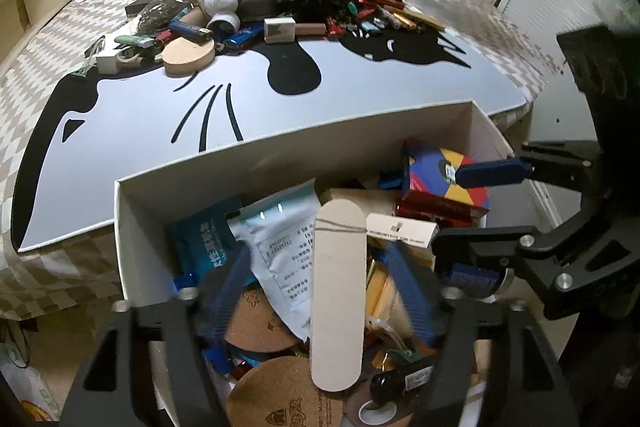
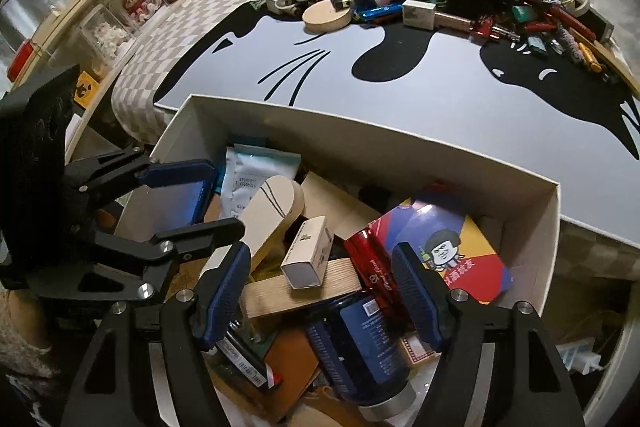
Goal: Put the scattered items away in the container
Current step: 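Open the right gripper to drop the white box while the left gripper releases the paddle, then move both grippers back over the heap of items on the mat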
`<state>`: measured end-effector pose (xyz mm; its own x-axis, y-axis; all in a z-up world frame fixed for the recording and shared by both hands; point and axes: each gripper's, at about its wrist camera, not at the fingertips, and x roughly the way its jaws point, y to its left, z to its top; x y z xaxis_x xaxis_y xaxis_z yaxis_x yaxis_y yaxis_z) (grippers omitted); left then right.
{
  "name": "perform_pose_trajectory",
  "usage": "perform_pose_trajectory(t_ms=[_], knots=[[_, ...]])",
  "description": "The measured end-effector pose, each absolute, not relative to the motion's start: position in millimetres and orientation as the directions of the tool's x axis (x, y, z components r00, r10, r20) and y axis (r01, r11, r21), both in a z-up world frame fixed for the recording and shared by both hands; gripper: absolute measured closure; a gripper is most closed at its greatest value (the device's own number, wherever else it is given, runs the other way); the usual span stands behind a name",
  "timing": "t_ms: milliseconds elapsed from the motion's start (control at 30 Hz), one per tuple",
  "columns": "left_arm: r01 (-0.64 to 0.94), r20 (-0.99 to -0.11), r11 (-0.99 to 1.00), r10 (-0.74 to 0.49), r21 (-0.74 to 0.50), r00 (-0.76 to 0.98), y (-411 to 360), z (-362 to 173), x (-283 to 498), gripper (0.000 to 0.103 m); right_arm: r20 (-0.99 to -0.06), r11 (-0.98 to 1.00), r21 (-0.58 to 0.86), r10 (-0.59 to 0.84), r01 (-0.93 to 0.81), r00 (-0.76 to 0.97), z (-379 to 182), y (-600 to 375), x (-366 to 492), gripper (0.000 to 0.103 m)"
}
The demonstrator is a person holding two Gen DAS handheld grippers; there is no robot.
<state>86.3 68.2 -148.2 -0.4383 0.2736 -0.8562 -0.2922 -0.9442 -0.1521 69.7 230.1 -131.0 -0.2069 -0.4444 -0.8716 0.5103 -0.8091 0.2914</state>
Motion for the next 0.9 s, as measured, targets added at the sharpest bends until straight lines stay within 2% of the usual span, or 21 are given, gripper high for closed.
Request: perform_pose_trajectory(t_ms=[167, 300, 367, 567, 633, 900], knots=[[-0.272, -0.850, -0.955, 0.237, -0.115, -0.471, 66.0, -143.0, 83.4, 0.011, -0.865, -0.810, 0.302, -0.454, 0.502, -0.212, -129.0, 234.9, 69.4, 0.030], [-0.258, -0.841, -0.960, 0.226, -0.107, -0.492, 64.4, -134.1, 80.0, 0.010, -0.859, -0.808, 0.304, -0.462, 0.505, -0.221, -126.0, 236.6, 70.6, 0.029], [-0.257, -0.832, -0.962, 0.214, -0.089, -0.511, 64.4, -127.1, 78.4, 0.010, -0.859, -0.812, 0.303, -0.460, 0.499, -0.226, -125.8, 238.1, 70.1, 0.022], [-0.245, -0.806, -0.969, 0.162, -0.021, -0.570, 62.1, -107.7, 70.2, 0.010, -0.857, -0.827, 0.310, -0.456, 0.469, -0.239, -126.1, 244.2, 66.7, 0.021], [-0.240, -0.801, -0.970, 0.160, -0.020, -0.578, 60.6, -103.9, 67.1, 0.010, -0.853, -0.830, 0.310, -0.458, 0.463, -0.251, -125.2, 245.6, 66.2, 0.002], [-0.228, -0.807, -0.973, 0.157, -0.028, -0.569, 56.5, -100.0, 54.6, 0.009, -0.807, -0.807, 0.352, -0.519, 0.475, -0.284, -115.1, 246.9, 68.4, 0.000]])
